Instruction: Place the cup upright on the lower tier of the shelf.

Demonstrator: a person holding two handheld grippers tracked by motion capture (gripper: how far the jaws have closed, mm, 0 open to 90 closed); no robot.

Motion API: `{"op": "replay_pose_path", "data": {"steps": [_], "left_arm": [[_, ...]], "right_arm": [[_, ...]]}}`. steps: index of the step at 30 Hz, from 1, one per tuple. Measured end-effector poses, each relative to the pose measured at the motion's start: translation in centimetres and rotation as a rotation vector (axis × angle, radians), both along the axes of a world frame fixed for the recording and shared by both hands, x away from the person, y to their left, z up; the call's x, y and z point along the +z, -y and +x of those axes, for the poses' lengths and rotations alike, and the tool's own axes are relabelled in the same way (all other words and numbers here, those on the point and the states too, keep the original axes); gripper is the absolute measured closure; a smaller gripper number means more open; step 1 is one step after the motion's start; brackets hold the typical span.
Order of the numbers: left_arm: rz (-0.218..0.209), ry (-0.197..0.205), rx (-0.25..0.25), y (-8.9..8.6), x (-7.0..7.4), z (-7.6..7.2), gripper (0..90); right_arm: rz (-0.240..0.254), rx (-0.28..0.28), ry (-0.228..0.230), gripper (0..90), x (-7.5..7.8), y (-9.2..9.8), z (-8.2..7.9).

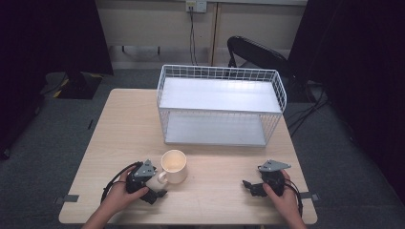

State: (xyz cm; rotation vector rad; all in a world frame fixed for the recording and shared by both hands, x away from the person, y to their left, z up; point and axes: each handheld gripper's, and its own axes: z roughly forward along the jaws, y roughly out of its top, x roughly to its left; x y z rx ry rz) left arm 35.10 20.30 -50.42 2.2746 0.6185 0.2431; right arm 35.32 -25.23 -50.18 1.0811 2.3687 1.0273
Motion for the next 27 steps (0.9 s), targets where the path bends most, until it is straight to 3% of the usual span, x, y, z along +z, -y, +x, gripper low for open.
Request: {"op": "replay_pose_path", "data": {"steps": [6, 10, 12, 14, 16, 18, 27], "left_arm": [[0.008, -0.006, 0.001, 0.1, 0.1, 0.1, 0.0], [0.029, -0.045, -0.014, 0.1, 0.6, 0.3, 0.4], [0.029, -0.044, -0.024, -0.1, 0.9, 0.3, 6.2], [0.004, -0.062, -0.024, -0.3, 1.2, 0.3, 22.2], [-0.003, -0.066, -0.022, -0.4, 1.3, 0.3, 14.8], [-0.008, -0.068, -0.013, -0.9, 1.8, 0.4, 19.2], [-0.025, -0.105, 0.009, -1.4, 3.6, 0.1, 16.1]], "right_arm": [[-0.001, 0.001, 0.001, 11.7, 0.0, 0.0, 0.0], [-0.001, 0.000, 0.000, 11.7, 0.0, 0.0, 0.0], [0.000, 0.000, 0.000, 11.7, 0.0, 0.0, 0.0], [0.000, 0.000, 0.000, 11.7, 0.0, 0.0, 0.0], [0.000, 0.000, 0.000, 11.7, 0.0, 0.0, 0.0], [0.000, 0.001, 0.001, 11.7, 0.0, 0.0, 0.0], [0.000, 0.001, 0.002, 11.7, 0.0, 0.0, 0.0]]}}
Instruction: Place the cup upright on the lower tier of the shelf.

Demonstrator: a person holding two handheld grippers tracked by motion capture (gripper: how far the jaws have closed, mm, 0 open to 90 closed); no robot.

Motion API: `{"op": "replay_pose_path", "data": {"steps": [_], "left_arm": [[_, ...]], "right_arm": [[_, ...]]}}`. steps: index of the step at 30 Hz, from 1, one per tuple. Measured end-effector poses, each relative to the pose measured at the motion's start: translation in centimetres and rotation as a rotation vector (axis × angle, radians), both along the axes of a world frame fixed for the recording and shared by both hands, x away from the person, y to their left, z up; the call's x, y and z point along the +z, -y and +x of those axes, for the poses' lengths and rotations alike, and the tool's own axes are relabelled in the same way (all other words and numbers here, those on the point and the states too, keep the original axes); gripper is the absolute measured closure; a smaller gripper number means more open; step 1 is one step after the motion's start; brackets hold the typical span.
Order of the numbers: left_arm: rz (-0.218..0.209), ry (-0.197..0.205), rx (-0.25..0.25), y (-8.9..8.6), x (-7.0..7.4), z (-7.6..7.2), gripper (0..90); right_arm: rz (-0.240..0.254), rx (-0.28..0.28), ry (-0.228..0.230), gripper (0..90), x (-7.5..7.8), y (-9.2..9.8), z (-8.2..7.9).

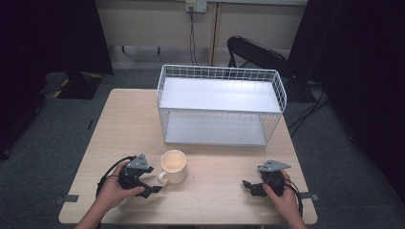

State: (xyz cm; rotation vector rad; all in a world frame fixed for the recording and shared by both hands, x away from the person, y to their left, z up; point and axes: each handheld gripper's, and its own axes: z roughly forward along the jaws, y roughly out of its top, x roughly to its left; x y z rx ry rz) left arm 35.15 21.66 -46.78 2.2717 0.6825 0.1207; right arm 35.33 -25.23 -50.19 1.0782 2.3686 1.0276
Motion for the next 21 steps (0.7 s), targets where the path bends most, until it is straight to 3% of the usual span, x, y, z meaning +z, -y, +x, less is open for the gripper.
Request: {"op": "replay_pose_path", "data": {"steps": [8, 17, 21], "left_arm": [[-0.009, -0.014, -0.005, 0.1, 1.1, -0.1, 16.1], [-0.013, 0.002, -0.013, 0.6, 3.0, 0.1, 16.2], [-0.019, 0.011, 0.006, 1.0, 3.9, 0.6, 16.1]], "right_arm": [[0.000, 0.000, 0.000, 11.7, 0.0, 0.0, 0.0], [0.000, 0.000, 0.000, 11.7, 0.0, 0.0, 0.0], [-0.001, 0.000, 0.000, 11.7, 0.0, 0.0, 0.0]]}}
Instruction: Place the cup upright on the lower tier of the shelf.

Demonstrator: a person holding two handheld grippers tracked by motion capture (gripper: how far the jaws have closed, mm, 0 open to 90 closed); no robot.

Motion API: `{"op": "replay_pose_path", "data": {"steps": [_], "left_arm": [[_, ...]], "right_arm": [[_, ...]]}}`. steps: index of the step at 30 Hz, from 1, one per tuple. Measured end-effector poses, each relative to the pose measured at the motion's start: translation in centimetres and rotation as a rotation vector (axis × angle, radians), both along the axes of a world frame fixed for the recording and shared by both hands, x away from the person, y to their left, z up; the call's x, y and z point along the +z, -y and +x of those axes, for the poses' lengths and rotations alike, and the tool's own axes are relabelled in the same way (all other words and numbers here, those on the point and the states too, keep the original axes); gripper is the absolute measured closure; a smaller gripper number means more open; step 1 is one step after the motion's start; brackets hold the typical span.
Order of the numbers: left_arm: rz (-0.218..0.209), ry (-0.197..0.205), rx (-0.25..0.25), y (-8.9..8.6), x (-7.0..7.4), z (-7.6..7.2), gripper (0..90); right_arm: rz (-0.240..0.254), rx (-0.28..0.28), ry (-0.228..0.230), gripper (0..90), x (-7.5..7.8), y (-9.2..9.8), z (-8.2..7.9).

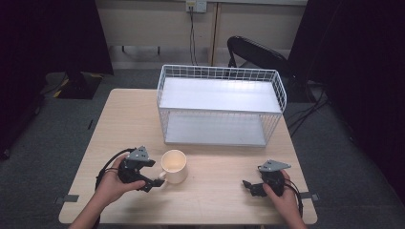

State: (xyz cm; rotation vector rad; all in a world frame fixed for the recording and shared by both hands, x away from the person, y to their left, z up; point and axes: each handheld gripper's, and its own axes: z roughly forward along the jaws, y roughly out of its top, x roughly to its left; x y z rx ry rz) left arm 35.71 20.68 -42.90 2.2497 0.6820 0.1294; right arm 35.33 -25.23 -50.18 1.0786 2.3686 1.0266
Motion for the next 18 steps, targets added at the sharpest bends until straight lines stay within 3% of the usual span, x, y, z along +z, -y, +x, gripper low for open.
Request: {"op": "replay_pose_path", "data": {"steps": [12, 18], "left_arm": [[0.012, 0.004, 0.048, 0.4, 1.5, 1.4, 16.1], [0.005, 0.004, 0.099, 0.8, 1.9, 2.1, 16.0]], "right_arm": [[0.001, 0.000, 0.001, 11.7, 0.0, 0.0, 0.0], [0.000, 0.000, 0.000, 11.7, 0.0, 0.0, 0.0]]}}
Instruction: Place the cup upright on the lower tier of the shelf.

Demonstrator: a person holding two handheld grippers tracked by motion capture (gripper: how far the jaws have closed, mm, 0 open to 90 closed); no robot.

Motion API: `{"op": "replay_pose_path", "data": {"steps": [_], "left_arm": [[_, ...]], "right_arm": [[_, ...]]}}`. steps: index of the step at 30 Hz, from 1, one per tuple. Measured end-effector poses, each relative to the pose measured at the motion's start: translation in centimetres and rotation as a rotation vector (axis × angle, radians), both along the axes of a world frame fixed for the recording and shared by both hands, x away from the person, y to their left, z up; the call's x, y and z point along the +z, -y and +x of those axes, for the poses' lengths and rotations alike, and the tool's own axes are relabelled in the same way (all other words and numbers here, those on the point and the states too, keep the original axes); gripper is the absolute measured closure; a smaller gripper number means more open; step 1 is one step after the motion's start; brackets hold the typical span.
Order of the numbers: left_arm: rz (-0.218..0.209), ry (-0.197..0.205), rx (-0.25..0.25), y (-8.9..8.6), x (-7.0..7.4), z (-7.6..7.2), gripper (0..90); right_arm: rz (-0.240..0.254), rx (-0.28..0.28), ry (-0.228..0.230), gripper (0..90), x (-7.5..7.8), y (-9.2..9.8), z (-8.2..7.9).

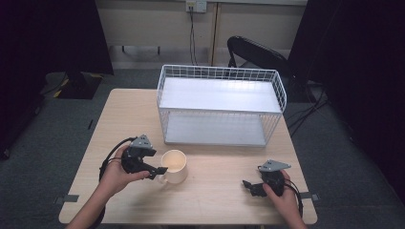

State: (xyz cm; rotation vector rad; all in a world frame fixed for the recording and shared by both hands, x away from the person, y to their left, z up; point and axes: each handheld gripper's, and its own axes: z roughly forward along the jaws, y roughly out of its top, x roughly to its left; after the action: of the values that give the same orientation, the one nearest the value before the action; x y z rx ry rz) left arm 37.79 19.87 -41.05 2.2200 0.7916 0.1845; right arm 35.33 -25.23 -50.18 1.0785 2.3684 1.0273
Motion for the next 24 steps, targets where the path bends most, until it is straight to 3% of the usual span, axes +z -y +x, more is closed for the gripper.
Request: {"op": "replay_pose_path", "data": {"steps": [3, 5, 13, 21, 24], "left_arm": [[-0.006, -0.002, 0.016, 0.1, 0.0, 0.3, 16.0], [-0.002, -0.025, 0.016, 0.2, -0.1, 0.8, 16.0], [-0.004, -0.031, 0.041, 0.8, -0.5, 1.6, 16.3], [0.006, -0.032, 0.053, 1.6, -1.0, 2.2, 18.3], [0.028, -0.044, 0.041, 2.0, -1.3, 2.4, 19.3]], "right_arm": [[0.000, 0.000, 0.000, 11.7, 0.0, 0.0, 0.0], [0.000, 0.000, 0.000, 11.7, 0.0, 0.0, 0.0], [0.000, 0.000, 0.000, 11.7, 0.0, 0.0, 0.0], [0.000, 0.000, 0.000, 11.7, 0.0, 0.0, 0.0], [0.000, 0.000, 0.000, 11.7, 0.0, 0.0, 0.0]]}}
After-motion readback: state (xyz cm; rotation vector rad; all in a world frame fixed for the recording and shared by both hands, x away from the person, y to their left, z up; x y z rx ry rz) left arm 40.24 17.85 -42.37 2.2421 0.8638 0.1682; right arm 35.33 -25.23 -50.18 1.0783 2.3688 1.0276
